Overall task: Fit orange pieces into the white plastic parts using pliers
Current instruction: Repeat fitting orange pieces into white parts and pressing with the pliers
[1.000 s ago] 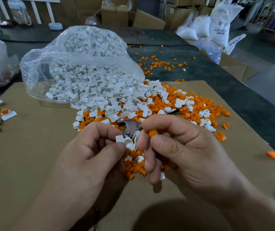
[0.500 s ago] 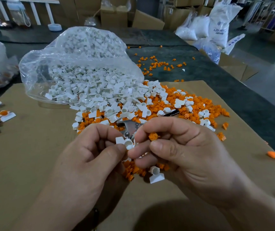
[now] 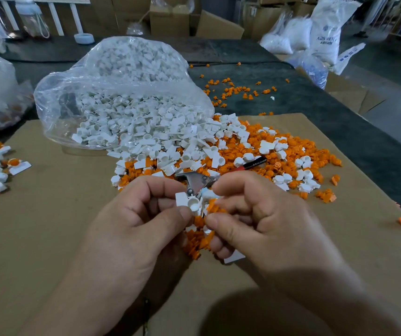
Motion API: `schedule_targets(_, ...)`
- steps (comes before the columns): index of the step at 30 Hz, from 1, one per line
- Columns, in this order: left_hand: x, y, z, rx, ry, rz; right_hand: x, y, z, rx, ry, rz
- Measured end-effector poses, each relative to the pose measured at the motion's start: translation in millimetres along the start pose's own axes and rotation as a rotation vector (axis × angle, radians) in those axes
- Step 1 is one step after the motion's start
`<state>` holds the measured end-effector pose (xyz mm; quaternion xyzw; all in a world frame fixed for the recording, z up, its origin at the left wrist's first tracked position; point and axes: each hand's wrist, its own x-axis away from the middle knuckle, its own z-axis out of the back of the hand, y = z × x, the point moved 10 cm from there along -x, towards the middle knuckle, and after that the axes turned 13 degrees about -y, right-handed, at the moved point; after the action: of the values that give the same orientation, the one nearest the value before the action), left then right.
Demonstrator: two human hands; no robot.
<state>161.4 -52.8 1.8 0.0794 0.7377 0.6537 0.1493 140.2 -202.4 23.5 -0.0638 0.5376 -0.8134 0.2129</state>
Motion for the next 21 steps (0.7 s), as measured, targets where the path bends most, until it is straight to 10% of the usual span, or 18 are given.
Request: schedule_targets(21,9.1,7.3,-2.2,-0.431,-0.003,-0.035,-0.2,-36.5,-6.9,0.593,0.057,0.095)
